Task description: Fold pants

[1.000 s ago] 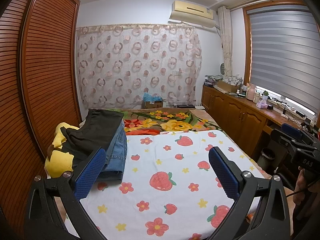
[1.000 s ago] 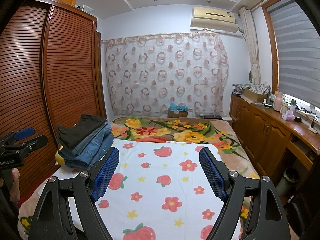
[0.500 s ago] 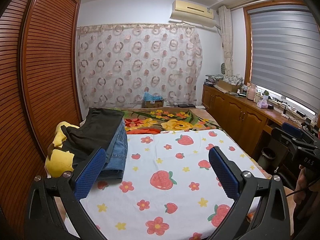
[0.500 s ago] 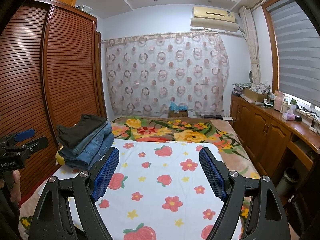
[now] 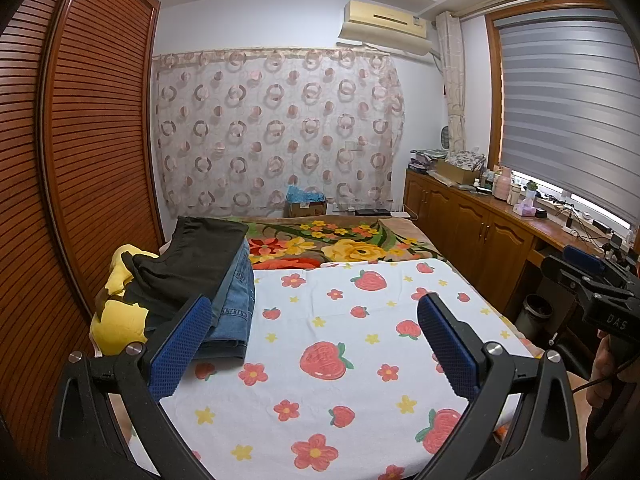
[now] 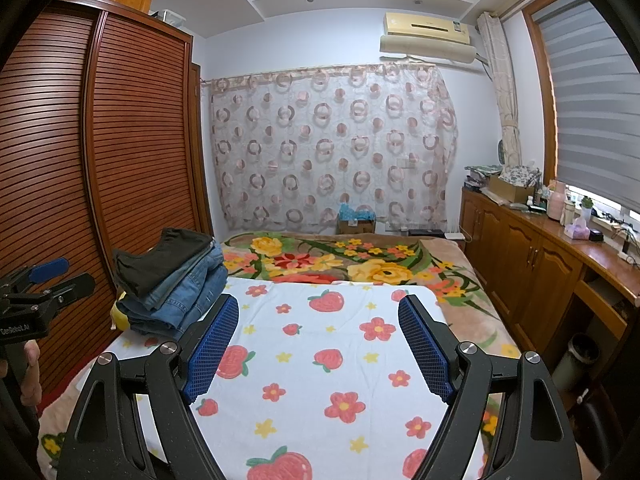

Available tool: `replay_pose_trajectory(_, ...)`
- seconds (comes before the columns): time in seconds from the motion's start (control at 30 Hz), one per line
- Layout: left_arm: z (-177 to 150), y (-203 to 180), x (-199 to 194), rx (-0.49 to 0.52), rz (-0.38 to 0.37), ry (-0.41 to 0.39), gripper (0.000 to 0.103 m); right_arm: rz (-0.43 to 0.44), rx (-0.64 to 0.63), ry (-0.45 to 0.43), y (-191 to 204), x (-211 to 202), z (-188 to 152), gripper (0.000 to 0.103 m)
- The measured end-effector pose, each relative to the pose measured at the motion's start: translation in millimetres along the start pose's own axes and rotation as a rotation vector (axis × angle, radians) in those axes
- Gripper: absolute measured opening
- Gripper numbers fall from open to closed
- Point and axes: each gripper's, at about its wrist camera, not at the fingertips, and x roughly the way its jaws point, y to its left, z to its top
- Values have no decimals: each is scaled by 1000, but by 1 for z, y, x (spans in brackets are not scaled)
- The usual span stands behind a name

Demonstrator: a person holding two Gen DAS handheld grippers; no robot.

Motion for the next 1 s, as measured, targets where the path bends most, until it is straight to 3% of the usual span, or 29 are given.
replay_pose_trajectory(1.0,1,-1,0,0,0,1,103,1,3,0,1,1,-2,84)
